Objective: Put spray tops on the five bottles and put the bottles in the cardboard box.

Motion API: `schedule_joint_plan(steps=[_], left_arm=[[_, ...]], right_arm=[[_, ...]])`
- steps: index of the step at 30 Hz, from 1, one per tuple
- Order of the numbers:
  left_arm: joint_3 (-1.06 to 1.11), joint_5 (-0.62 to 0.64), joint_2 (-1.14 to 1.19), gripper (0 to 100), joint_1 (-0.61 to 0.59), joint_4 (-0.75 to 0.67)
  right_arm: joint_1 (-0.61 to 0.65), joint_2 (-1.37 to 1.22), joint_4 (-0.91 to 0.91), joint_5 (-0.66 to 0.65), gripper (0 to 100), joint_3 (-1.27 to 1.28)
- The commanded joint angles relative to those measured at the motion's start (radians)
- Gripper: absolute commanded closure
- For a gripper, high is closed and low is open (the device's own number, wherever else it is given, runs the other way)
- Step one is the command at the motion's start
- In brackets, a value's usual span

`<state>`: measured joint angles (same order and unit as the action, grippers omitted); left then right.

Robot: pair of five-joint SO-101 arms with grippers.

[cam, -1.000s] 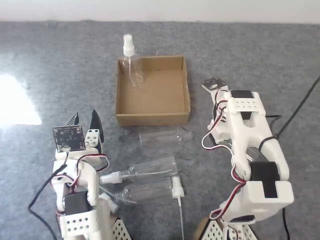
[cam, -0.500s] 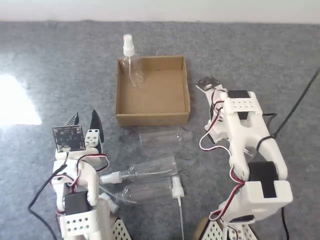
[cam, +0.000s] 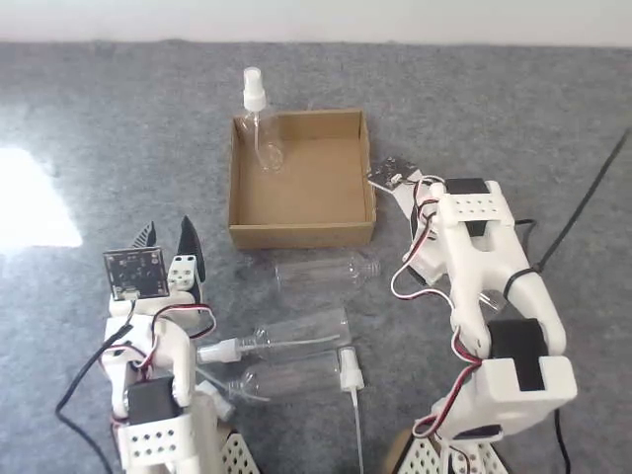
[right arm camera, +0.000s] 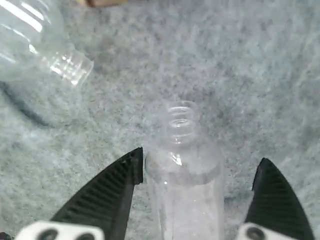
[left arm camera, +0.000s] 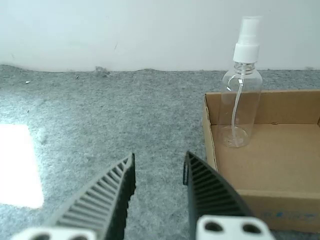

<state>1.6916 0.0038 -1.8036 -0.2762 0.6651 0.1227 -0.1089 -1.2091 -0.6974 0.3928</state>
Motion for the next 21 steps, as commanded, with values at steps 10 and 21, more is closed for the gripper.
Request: schedule_joint_plan(steps=[10,21], left_arm=[[-0.007,-0.008,-0.011,85,0.003,0.002],[-0.007,-0.008,-0.011,85,0.003,0.002]], right_arm=[[0.01,0.002,0.038,-0.1,69.0,0.0],[0.005,0.004,0.027,-0.157,69.0,0.031]])
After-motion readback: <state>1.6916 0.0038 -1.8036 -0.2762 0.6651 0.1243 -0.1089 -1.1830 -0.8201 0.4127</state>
